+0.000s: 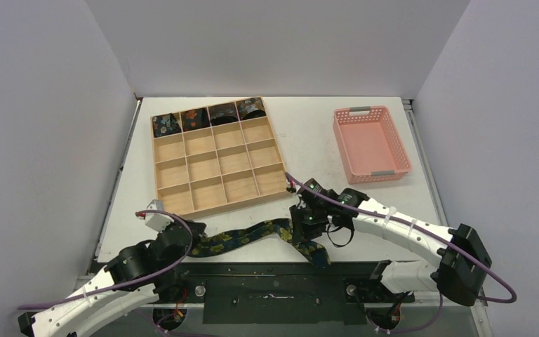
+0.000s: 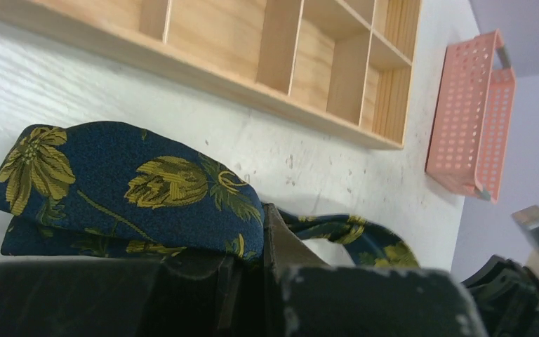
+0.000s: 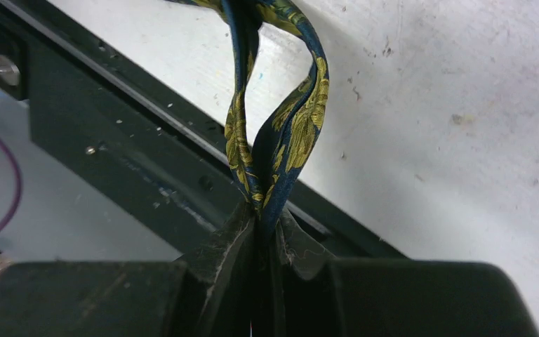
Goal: Roll the ties
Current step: Place the tie at the center of the board.
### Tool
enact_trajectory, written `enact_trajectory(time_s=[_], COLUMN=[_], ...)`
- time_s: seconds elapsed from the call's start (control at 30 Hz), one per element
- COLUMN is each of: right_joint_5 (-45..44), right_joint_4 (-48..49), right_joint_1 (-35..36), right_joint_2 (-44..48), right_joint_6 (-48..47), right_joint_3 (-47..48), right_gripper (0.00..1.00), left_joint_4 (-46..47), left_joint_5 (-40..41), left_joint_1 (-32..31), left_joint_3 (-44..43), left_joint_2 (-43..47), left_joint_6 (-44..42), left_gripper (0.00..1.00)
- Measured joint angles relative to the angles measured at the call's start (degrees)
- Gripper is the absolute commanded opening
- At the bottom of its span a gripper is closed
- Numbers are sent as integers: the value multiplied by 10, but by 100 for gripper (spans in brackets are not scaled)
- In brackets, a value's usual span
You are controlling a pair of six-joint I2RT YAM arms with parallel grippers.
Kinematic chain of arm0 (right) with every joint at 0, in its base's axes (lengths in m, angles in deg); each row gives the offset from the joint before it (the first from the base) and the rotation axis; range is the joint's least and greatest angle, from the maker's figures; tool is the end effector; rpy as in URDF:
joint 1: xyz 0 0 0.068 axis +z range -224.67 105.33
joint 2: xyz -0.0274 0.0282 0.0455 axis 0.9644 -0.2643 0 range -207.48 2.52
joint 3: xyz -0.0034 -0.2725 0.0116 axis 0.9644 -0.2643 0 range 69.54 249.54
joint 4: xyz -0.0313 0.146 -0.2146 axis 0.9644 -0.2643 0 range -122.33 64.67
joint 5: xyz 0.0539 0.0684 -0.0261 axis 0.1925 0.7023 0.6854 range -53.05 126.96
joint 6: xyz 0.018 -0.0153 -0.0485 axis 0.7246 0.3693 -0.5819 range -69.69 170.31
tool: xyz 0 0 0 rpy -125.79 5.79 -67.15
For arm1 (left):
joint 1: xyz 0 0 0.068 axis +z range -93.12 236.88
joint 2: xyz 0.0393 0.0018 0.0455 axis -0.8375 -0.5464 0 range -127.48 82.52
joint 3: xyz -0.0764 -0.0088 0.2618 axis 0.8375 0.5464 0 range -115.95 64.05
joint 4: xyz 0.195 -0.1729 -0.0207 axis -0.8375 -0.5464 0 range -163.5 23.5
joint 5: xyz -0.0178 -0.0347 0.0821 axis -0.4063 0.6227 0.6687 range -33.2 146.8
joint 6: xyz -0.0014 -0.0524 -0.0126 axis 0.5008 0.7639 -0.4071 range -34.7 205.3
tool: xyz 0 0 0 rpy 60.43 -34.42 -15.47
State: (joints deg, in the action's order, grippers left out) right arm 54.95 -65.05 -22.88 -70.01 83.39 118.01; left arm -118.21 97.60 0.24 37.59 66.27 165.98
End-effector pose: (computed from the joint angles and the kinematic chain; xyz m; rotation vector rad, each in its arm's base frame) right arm 0.1376 0.1927 0.2234 -0.5784 2.8512 0.7965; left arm 0.0594 -0.0478 0.2230 -0.7913 2.0054 -0.6045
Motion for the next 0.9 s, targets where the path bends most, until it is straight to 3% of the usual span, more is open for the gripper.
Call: enact_trajectory(time_s=[0.17, 0.37, 0.4, 0.5, 0.6, 0.7, 0.8, 0.9], right_joint_5=[35, 32, 26, 16, -8, -49, -113, -180], right_joint_4=[-55, -66, -65, -57, -41, -37, -47, -54], right_joint_1=[-79, -285, -302, -327, -334, -330, -310, -251], right_joint_2=[15, 5, -3, -33, -49, -47, -25, 25], right_joint_6=[-7, -50, -55, -60, -56, -54, -53, -43], right_joint_3=[32, -7, -16, -34, -38, -31, -5, 28], right_gripper=[5, 5, 10, 50, 79, 93, 93, 86], left_joint_4=[10, 23, 25, 35, 47, 50, 38, 18], left_joint_5=[-49, -52, -50, -38, -24, -8, 11, 35], left_joint_1=[0, 0, 0, 0, 0, 0, 0, 0], left_joint_3=[34, 66, 73, 93, 104, 103, 91, 55], left_joint_2=[14, 17, 15, -2, -30, -59, -69, -56], left_joint_6=[68, 137, 147, 165, 173, 175, 165, 144], left_gripper=[0, 0, 0, 2, 23, 36, 52, 68])
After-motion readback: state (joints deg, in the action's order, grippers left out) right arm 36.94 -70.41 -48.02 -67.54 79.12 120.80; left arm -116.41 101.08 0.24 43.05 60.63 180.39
